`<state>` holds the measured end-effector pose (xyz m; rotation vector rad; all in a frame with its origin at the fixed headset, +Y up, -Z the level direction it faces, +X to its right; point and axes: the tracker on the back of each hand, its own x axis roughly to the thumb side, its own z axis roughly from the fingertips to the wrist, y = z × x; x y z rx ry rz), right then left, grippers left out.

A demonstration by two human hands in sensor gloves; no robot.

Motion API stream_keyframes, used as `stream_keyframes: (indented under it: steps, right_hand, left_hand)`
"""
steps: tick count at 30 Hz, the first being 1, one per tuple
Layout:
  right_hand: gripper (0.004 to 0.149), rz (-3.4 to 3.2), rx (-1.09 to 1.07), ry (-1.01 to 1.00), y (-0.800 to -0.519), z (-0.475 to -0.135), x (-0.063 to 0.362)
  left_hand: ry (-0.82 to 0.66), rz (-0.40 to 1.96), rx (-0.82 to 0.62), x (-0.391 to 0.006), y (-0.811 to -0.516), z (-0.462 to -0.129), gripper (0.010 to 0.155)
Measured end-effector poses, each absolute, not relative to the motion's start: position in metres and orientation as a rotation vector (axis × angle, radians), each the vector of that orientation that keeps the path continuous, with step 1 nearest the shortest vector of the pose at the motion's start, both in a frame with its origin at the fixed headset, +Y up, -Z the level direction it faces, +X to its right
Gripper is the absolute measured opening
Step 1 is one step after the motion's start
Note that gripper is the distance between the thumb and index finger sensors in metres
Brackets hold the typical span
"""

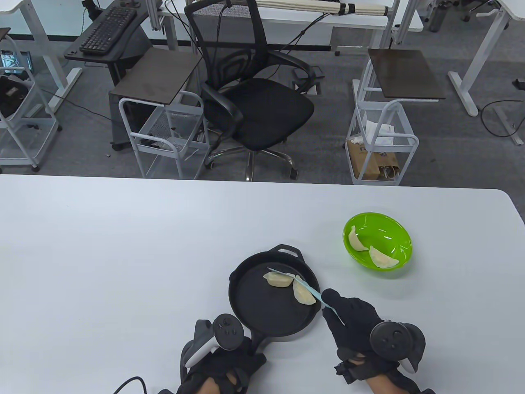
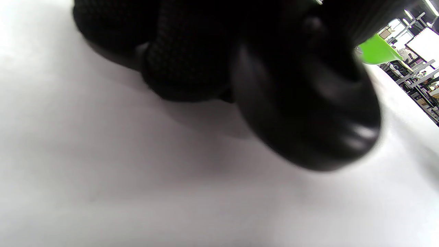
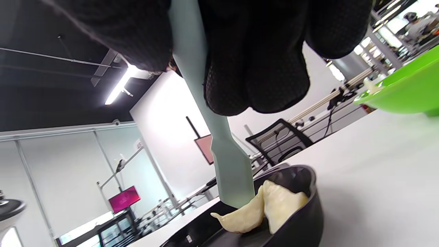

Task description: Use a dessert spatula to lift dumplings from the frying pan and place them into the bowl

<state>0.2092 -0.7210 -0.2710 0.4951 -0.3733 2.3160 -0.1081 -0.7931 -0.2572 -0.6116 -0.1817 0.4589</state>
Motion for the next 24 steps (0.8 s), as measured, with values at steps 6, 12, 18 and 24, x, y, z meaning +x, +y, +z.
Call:
stream_keyframes:
  steps: [6,12,18,24]
  right_hand:
    - [0.047,2.314,0.542,-0.375,-0.711,-0.269,0.214]
    - [0.044,2.220,0.498,-0.377,-0.706,-0.268,0.228]
    - [0.041,2.168,0.423,-0.348,-0.705,-0.272,0.242]
    - [0.040,2.050,0.357,-0.180,-0.720,-0.281,0.251]
  left_hand:
    - [-0.180,0.462,-0.614,-0.108,-0.793,-0.257,0.071]
    - [-0.182,0.461,-0.616,-0.108,-0.793,-0.257,0.071]
    - [-0.181,0.460,-0.621,-0.109,-0.793,-0.257,0.071]
    - [-0.178,0.459,-0.622,-0.109,-0.793,-0.257,0.069]
